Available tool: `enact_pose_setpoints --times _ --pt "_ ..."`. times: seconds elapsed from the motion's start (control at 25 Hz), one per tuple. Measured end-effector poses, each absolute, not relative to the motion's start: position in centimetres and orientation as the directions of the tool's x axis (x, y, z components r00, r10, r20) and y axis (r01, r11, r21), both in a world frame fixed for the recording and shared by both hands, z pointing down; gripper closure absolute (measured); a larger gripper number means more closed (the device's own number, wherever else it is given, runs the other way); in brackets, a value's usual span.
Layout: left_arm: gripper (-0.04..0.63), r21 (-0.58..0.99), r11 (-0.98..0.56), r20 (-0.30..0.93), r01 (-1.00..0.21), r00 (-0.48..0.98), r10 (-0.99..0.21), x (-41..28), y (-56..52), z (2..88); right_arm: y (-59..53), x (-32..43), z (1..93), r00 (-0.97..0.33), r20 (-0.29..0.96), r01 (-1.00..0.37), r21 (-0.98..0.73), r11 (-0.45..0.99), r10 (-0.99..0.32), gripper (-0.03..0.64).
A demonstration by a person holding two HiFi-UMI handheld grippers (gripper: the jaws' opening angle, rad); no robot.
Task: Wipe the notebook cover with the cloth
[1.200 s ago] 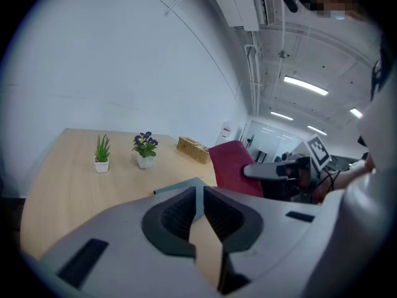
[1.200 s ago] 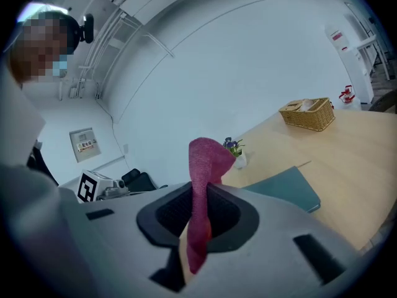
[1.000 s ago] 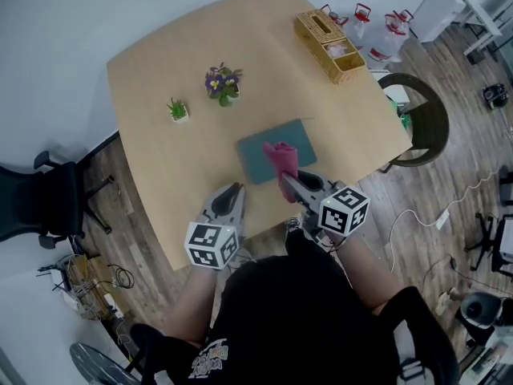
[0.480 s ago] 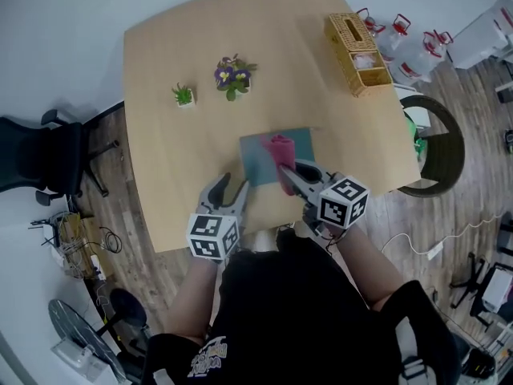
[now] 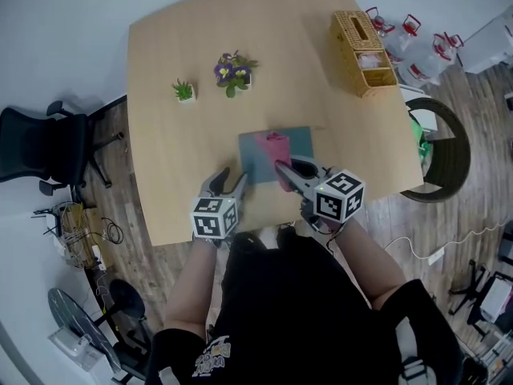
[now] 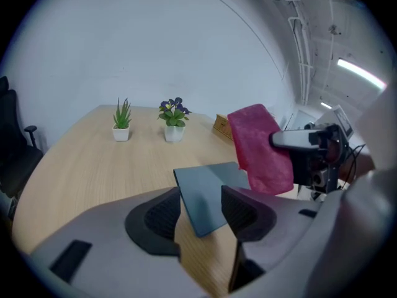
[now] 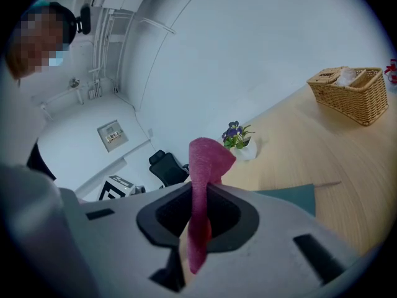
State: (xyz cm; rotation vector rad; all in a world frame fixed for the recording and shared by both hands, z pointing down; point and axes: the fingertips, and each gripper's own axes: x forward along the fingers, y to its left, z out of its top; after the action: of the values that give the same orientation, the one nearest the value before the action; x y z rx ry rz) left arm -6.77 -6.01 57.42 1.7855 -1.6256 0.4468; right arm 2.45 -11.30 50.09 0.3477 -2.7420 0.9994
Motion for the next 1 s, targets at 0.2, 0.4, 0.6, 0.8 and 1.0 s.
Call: enact_pose_setpoints --times 0.2,0.4,0.6,0.8,1.0 --pt "0.396 0.267 -0.027 0.690 -0.963 0.211 -0.692 -6.8 -7.7 60.0 -12.4 1.4 50.8 -0.943 0.290 -0.312 -0.594 0.742 -0.164 0.560" --pt "0.397 0.289 -0.067 0.727 -0.955 0.264 -0.634 -6.9 -8.7 62.6 -13.5 0.0 51.9 -0.925 0.333 -0.352 -0.567 0.744 -0.184 0.560" --pt "0.440 0.325 -0.099 0.745 -0.940 0.320 -0.585 -7.1 -9.1 64.4 -15.0 -1.9 53.6 -0.892 0.412 -0.388 -0.493 0.779 -0.183 0.560" --pt "0.449 0.381 -0.129 0.727 -0.915 0.383 -0.570 -7.0 -9.0 64.6 -16.2 -4.3 55.4 -0.845 0.511 -0.377 -0.364 0.851 -0.156 0.560" --pt "0.460 0.401 -0.133 0.727 -0.906 0.404 -0.556 -7.1 -9.0 64.7 -16.6 -7.3 58.3 -0.774 0.624 -0.308 -0.226 0.924 -0.105 0.560"
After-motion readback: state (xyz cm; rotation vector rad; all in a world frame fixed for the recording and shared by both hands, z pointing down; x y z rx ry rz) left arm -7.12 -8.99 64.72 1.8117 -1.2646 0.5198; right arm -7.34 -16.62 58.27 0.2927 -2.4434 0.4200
